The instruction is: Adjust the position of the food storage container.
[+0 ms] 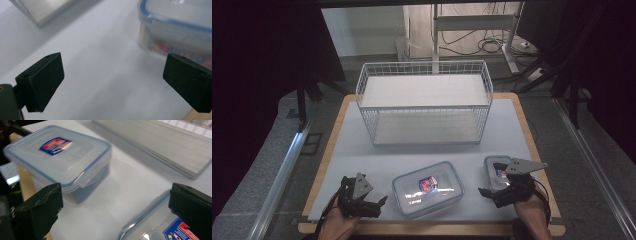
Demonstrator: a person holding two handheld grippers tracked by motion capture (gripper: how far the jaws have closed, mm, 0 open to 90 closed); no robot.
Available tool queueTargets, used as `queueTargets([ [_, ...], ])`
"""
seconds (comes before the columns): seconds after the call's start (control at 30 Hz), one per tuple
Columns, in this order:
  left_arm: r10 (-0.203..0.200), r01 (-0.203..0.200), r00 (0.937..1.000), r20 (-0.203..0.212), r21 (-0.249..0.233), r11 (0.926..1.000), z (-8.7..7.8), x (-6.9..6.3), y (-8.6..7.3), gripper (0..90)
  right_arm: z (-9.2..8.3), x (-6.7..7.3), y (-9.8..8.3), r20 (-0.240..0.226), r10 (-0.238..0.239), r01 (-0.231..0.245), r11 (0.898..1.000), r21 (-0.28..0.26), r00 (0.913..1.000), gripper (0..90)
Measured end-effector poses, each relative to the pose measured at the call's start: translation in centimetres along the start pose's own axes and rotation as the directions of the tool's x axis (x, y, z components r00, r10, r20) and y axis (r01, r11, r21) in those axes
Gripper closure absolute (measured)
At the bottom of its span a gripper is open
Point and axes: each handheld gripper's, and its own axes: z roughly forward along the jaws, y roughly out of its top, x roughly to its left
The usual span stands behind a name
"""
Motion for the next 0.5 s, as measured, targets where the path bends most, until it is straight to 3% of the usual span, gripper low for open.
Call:
queueTargets([
  [0.1, 0.006, -0.006, 0.9999, -0.011, 0.003, 1.0, 0.0, 0.2, -0.1, 3.4, 0.3, 0.0, -0.1, 0.016, 0.022, -0.022, 1.0, 0.004, 0.9996, 0.0],
  [0.17, -0.022, 0.022, 0.9996, 0.017, 0.027, 0.9994, 0.1, 0.5, -0.2, 3.8, 0.7, 0.2, -0.1, 0.054, 0.026, -0.027, 1.0, 0.013, 0.9982, 0.0],
  [0.5, -0.021, 0.022, 0.9993, 0.03, -0.032, 0.9993, 0.5, 0.3, -0.5, 3.0, 1.2, 0.2, -0.2, 0.093, 0.041, -0.044, 0.999, 0.029, 0.9949, 0.0],
])
